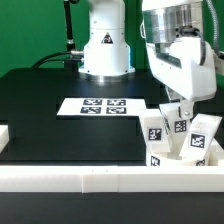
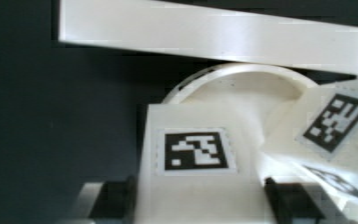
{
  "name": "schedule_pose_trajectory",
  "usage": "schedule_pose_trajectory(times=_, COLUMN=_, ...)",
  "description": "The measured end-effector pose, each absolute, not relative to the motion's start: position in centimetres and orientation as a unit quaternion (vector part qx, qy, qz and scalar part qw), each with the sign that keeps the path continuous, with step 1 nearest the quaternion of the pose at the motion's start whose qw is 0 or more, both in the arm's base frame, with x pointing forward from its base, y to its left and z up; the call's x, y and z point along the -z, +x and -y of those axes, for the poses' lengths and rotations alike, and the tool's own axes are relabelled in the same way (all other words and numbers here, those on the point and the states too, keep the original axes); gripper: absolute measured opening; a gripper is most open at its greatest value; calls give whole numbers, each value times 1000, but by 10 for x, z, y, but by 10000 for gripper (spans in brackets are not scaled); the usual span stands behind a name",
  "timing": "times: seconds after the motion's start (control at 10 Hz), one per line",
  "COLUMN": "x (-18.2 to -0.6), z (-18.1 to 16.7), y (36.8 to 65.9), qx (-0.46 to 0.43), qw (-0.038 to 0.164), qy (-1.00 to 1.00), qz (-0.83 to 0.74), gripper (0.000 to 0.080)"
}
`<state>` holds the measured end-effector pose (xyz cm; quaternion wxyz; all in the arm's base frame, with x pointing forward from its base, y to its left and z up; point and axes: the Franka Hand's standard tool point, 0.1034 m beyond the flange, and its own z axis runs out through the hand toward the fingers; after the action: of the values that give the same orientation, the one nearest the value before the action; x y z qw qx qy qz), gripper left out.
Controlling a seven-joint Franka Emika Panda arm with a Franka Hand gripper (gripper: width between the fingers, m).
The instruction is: Assemble stool
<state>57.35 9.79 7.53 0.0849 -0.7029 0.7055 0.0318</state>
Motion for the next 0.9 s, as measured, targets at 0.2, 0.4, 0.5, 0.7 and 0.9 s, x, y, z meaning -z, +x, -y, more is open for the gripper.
schedule_pose_trajectory(times=0.2, x=-76, z=-100, y=573, qx=-36, qw=84, qy=-707, qz=-702, gripper=529)
schedule_pose_trajectory(times=0.4, x=-93, z=-106, y=573, qx=-47, qw=88, qy=-715, qz=-692, gripper=638)
schedule_pose_trajectory(times=0.5, x=-101, z=-110, y=572, qx=-52, qw=90, qy=-718, qz=-688, gripper=638)
schedule_pose_trajectory(times=0.7, x=-110, z=-113, y=574, qx=-47, qw=97, qy=-749, qz=-654, gripper=648)
schedule_pose_trajectory(times=0.9, x=-109, z=-113, y=573, qx=-37, qw=100, qy=-812, qz=-574, gripper=649)
